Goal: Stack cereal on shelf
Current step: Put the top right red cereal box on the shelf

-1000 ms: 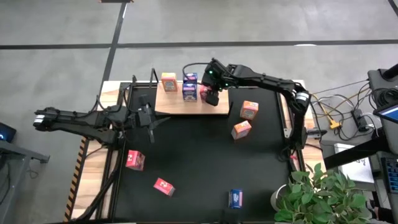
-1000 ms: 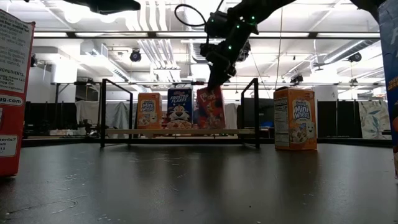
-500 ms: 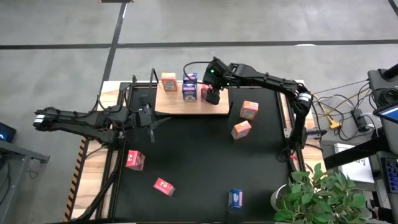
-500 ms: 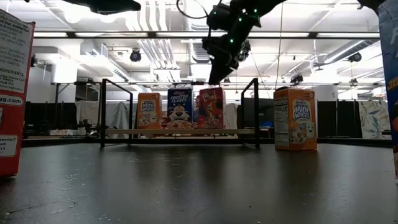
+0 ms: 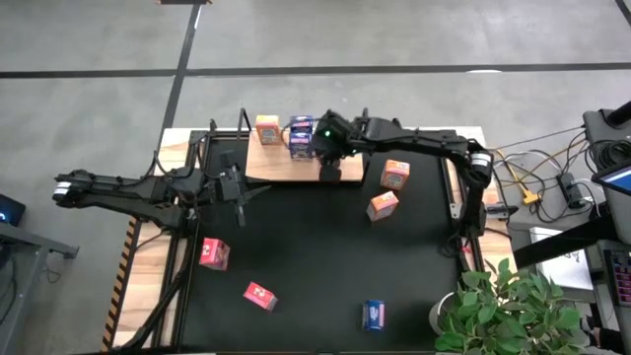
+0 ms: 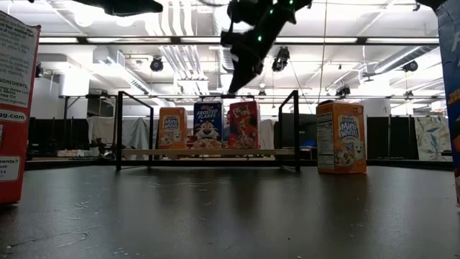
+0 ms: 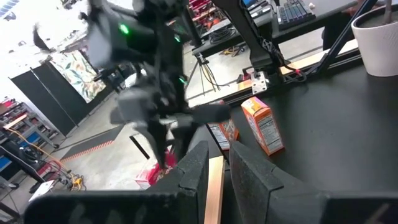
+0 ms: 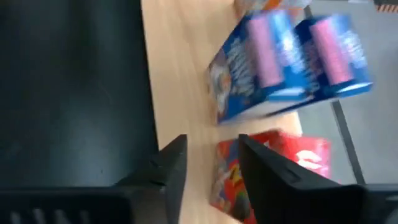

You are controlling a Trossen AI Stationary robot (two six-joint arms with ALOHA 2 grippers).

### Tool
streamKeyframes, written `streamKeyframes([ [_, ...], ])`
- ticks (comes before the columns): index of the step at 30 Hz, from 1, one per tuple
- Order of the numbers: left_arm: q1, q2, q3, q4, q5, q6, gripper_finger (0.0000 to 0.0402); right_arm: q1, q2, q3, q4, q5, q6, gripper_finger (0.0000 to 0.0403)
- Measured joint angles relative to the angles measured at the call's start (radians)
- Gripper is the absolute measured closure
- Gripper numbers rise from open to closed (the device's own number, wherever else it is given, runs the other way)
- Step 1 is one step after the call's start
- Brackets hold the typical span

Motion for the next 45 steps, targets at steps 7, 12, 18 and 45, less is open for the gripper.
streamKeyframes([
  [7,0.0,0.0,0.0,0.0,0.0,0.006,0.0353,-0.004,0.062,-0.043,0.005,0.153,-0.046,0.036],
  [12,0.0,0.0,0.0,0.0,0.0,0.007,0.0353,-0.013,0.07,-0.073,0.014,0.263,-0.089,0.0391],
  [18,0.0,0.0,0.0,0.0,0.0,0.008,0.0353,-0.04,0.07,-0.076,0.014,0.279,-0.095,0.0394],
  [45,0.0,0.001,0.0,-0.001,0.0,0.015,0.0353,-0.146,0.161,-0.08,0.132,0.18,0.171,0.0394],
])
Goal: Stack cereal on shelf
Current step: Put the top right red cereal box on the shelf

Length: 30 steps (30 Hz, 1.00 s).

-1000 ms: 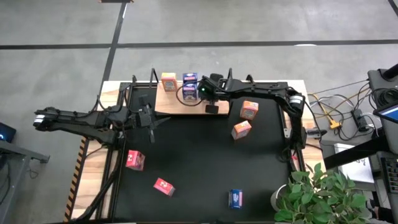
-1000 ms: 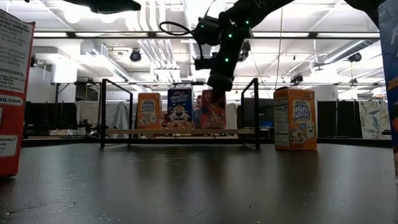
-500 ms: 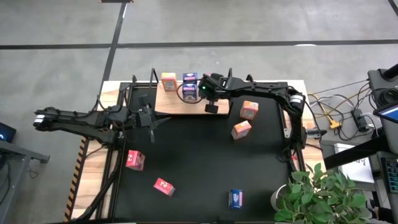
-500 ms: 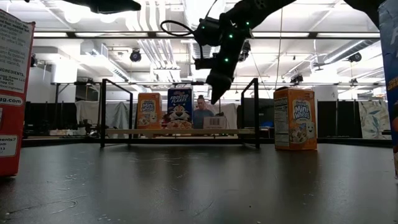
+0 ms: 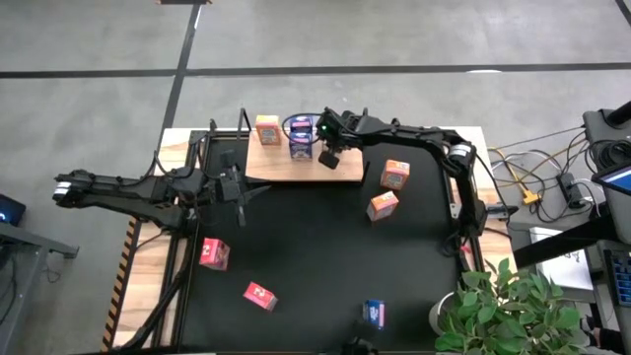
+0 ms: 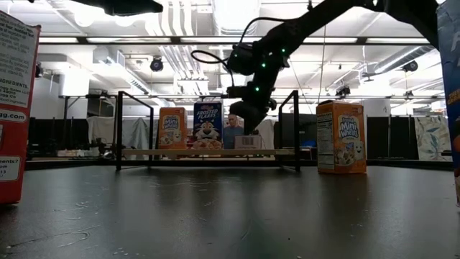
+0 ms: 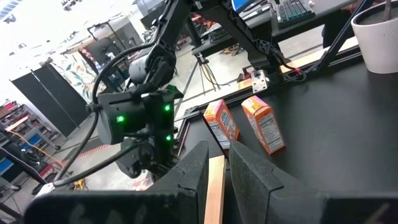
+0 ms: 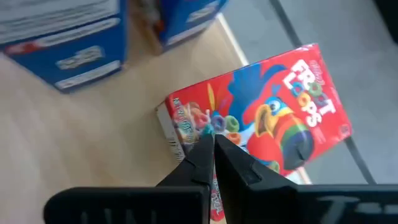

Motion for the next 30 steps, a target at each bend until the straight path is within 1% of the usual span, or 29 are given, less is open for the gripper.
streamKeyframes([
  [5,0.0,0.0,0.0,-0.001,0.0,0.001,0.0353,0.007,-0.001,0.001,-0.015,-0.011,0.006,0.0394],
  [9,0.0,0.0,0.0,-0.001,0.0,0.004,0.0353,0.023,-0.01,0.001,-0.061,-0.018,0.028,0.0394],
  [13,0.0,0.0,0.0,0.0,0.0,0.005,0.0353,0.04,-0.012,0.002,-0.108,-0.059,0.061,0.0394],
  [23,0.0,0.0,0.0,0.0,0.0,0.008,0.0353,0.139,-0.04,0.001,-0.189,-0.093,0.121,0.0394],
  [30,0.0,0.0,0.0,0.001,0.0,0.008,0.0353,0.179,-0.077,0.0,-0.183,-0.092,0.155,0.0394],
])
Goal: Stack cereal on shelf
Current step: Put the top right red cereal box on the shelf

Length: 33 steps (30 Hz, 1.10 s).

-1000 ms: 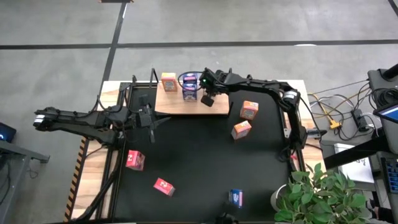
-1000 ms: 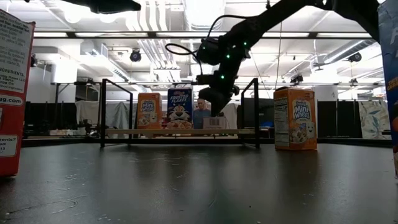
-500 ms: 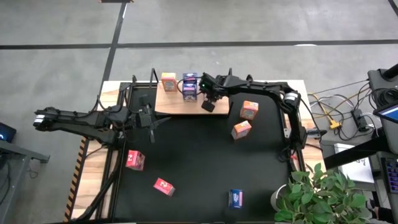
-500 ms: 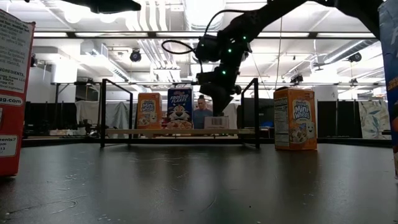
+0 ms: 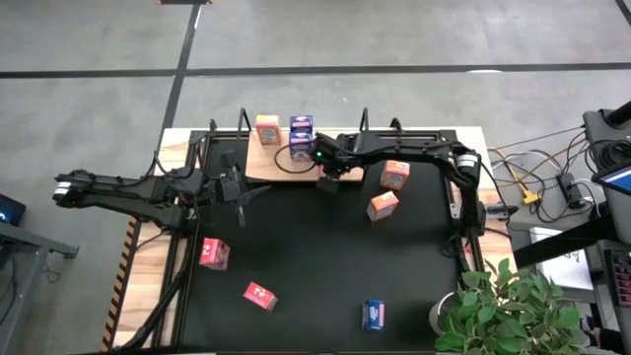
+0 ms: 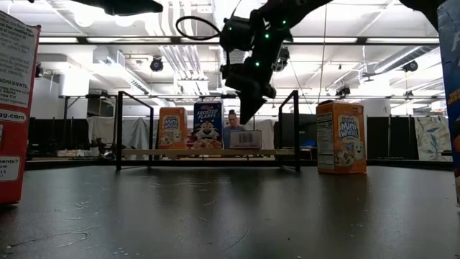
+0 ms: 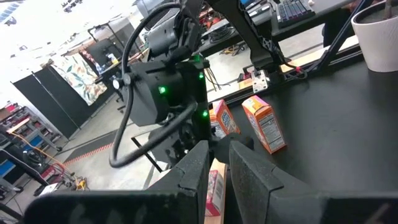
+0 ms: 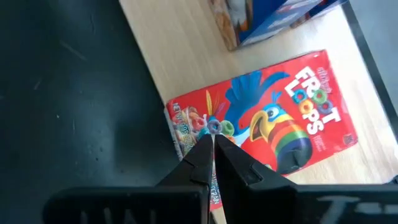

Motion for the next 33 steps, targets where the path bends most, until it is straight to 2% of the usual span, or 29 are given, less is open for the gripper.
streamKeyframes([
  [26,0.0,0.0,0.0,-0.002,0.0,0.0,0.0353,0.048,0.003,-0.075,0.035,0.005,0.08,0.0394],
  [33,0.0,0.0,0.0,-0.002,0.0,0.0,0.0353,0.06,-0.003,-0.051,0.039,0.008,0.079,0.0394],
])
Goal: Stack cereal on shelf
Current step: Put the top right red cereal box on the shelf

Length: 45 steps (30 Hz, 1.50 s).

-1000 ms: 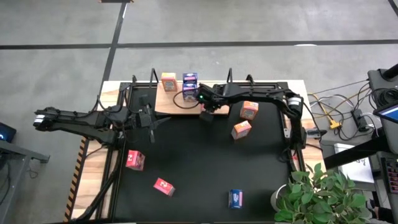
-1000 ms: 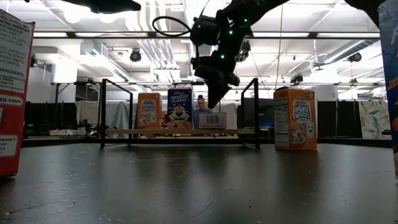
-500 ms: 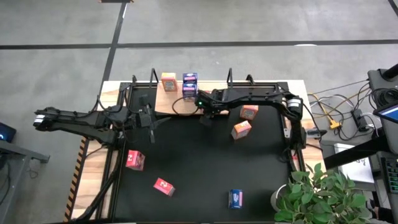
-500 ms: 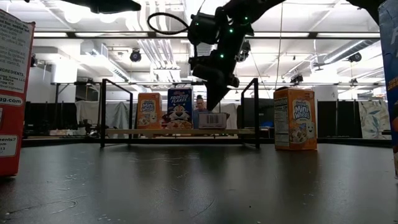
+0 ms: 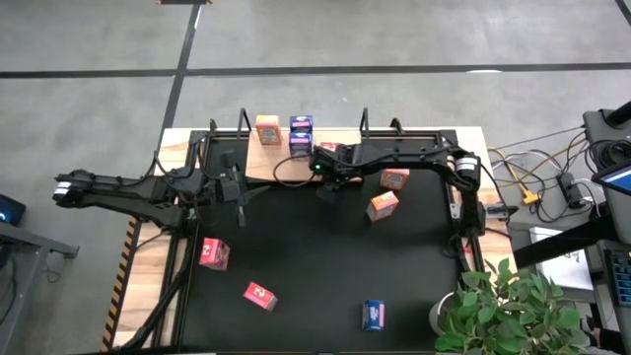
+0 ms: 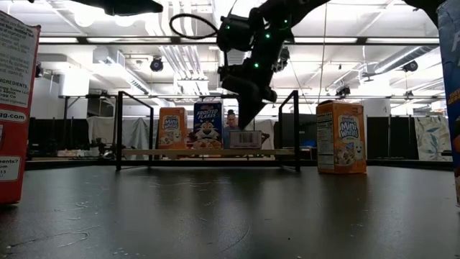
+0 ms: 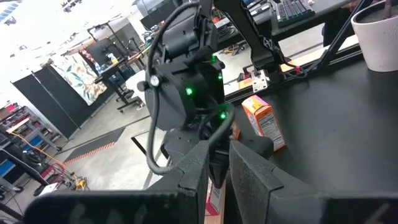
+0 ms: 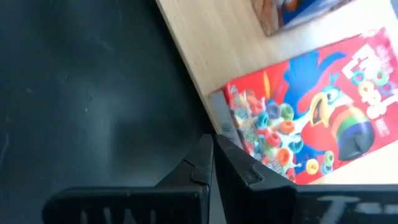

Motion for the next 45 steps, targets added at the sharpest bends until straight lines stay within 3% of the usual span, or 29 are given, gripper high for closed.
streamKeyframes([
  [5,0.0,0.0,0.0,0.0,0.0,0.0,0.0353,-0.001,0.0,0.002,0.003,0.085,-0.013,0.0394],
  [10,0.0,0.0,0.0,0.0,0.0,0.0,0.0353,-0.003,0.018,-0.01,0.019,0.089,-0.012,0.0394],
  [30,0.0,0.0,0.0,0.001,0.0,0.0,0.0353,0.089,0.032,-0.012,0.011,0.041,0.074,0.0394],
  [35,0.0,0.0,0.0,0.0,0.0,-0.008,0.0353,0.105,0.019,-0.013,-0.068,0.044,0.11,0.0394],
  [45,0.0,0.022,0.0,0.018,0.114,-0.019,0.0353,0.22,-0.013,-0.044,-0.169,-0.071,0.09,0.0394],
])
